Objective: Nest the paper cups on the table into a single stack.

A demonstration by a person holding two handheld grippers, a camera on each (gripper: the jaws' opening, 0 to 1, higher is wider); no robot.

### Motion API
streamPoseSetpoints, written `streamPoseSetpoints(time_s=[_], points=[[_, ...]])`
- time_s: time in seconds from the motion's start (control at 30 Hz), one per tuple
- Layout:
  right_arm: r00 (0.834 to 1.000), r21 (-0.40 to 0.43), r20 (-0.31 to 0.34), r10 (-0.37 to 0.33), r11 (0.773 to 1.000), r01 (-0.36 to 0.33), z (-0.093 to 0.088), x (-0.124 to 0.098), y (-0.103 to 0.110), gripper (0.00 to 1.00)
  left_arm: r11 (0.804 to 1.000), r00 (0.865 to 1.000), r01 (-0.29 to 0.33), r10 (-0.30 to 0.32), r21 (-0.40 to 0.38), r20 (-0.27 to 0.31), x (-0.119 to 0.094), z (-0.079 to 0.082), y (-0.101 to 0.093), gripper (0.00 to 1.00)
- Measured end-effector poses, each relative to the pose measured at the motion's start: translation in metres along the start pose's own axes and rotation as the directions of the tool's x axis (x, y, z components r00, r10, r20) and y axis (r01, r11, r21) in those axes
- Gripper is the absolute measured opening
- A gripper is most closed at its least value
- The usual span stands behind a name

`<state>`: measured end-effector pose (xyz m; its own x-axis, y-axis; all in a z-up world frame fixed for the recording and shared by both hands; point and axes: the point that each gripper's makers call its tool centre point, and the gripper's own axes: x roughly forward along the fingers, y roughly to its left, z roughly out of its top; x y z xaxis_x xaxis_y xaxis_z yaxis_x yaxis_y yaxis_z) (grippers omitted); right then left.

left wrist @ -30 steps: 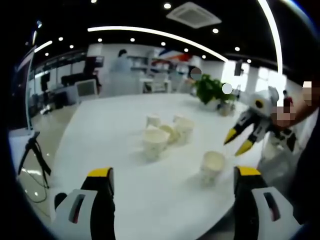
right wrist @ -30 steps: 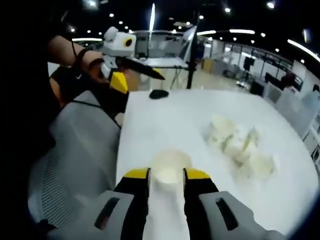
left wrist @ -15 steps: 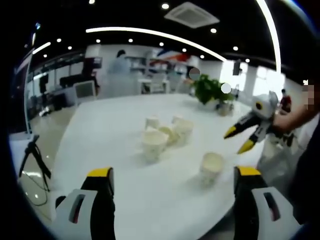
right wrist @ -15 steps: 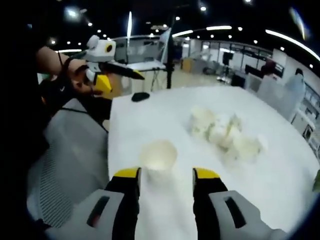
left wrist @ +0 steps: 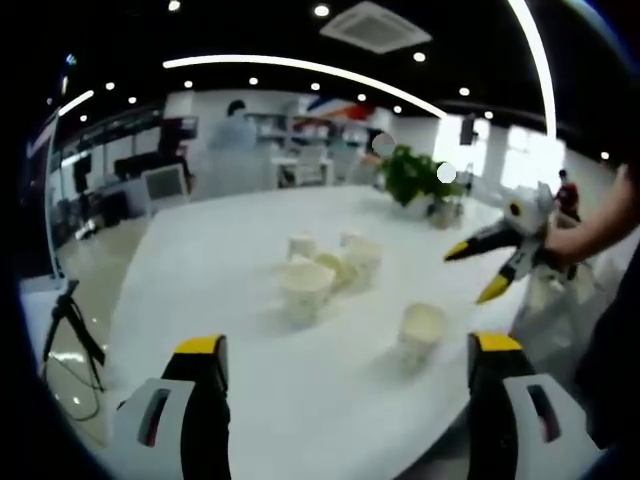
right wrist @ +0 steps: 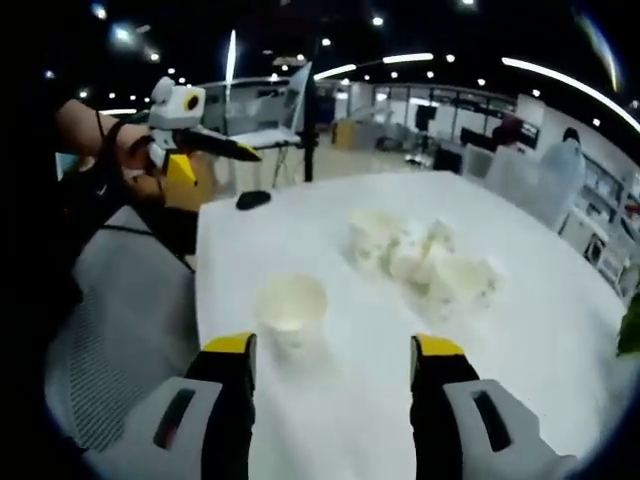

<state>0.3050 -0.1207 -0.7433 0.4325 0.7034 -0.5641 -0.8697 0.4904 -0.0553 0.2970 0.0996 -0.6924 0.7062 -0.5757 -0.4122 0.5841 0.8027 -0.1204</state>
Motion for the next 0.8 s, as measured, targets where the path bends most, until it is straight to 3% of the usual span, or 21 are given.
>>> streamPoseSetpoints(time_s=[0.37,0.4,0.8], points=[[0.991,0.009,-0.014,-0.132,0.991,0.132,-0.010,-0.006,-0.018,1.00,1.000,1.000,0.008,-0.008,-0.001,0.002,0.000,0.001,-0.001,1.00],[0.988,-0.003,-0.017,-0.155,0.988,0.155,-0.010,-0.007,-0.022,1.00,1.000,1.000,0.009,-0.009,-0.001,0.003,0.000,0.001,-0.001,1.00],[0.989,0.057,-0.011,-0.149,0.987,0.149,-0.010,-0.008,-0.025,1.00,1.000,1.000,0.018,-0.018,-0.002,0.013,0.008,0.004,0.002,1.00]])
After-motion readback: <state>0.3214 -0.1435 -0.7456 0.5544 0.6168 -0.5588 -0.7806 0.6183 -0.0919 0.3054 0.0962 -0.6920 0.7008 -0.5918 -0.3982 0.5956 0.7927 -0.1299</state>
